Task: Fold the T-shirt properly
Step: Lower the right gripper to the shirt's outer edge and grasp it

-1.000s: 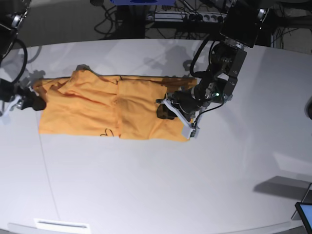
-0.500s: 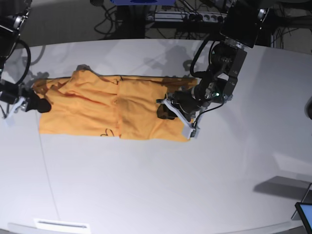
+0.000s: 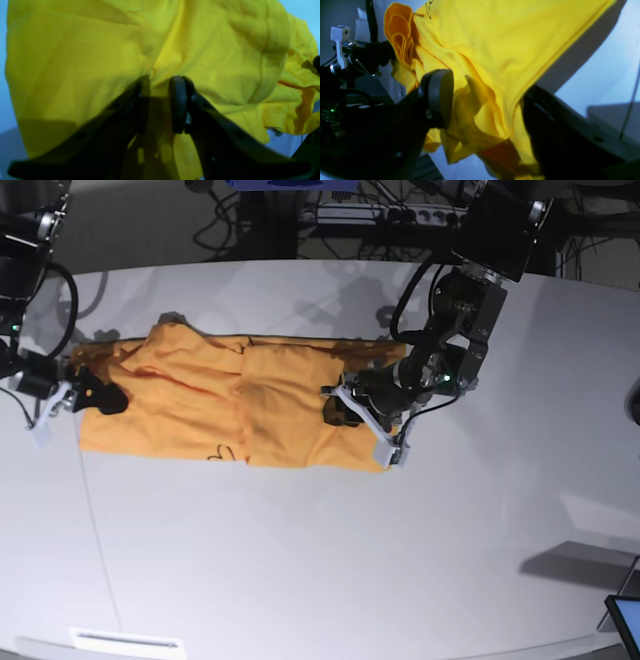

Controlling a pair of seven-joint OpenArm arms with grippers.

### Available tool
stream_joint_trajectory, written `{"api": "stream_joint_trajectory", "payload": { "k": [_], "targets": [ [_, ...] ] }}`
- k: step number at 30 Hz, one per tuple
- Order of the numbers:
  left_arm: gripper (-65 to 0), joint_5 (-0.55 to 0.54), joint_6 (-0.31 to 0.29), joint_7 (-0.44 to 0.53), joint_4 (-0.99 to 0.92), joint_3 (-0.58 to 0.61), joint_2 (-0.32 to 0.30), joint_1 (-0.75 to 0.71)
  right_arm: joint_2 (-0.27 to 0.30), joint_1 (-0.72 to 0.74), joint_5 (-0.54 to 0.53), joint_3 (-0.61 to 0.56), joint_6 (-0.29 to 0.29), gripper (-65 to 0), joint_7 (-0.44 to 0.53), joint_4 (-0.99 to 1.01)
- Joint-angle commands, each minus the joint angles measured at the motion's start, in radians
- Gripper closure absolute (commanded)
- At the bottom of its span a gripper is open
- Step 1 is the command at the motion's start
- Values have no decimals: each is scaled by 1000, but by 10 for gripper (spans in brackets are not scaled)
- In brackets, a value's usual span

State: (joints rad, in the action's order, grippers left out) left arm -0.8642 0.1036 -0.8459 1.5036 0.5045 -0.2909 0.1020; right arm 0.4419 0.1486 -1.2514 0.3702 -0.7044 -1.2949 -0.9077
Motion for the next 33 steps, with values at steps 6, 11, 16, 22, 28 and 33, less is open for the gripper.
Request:
{"api": "stream_joint_trajectory", "payload": {
  "k": [6, 11, 16, 22, 28, 33],
  "targets": [
    [-175, 102, 86, -77, -24, -2, -21, -11, 10, -5, 65, -50, 6, -347, -41, -1],
    [-175, 102, 86, -77, -24, -2, -21, -11, -5, -5, 65, -76, 6, -345, -39, -1],
    [-175, 102, 86, -77, -24, -2, -21, -12, -16, -5, 65, -75, 6, -316, -39, -3],
    [-175, 101, 86, -77, -24, -2, -21, -12, -12, -5, 66, -76, 6, 0, -39, 3],
    [-175, 101, 86, -77, -24, -2, -21, -12, 5, -2, 69, -70, 6, -7, -33, 0],
    [-175, 98, 86, -77, -24, 4, -18, -17, 27, -1, 69, -43, 9, -6, 1, -29]
  ]
}}
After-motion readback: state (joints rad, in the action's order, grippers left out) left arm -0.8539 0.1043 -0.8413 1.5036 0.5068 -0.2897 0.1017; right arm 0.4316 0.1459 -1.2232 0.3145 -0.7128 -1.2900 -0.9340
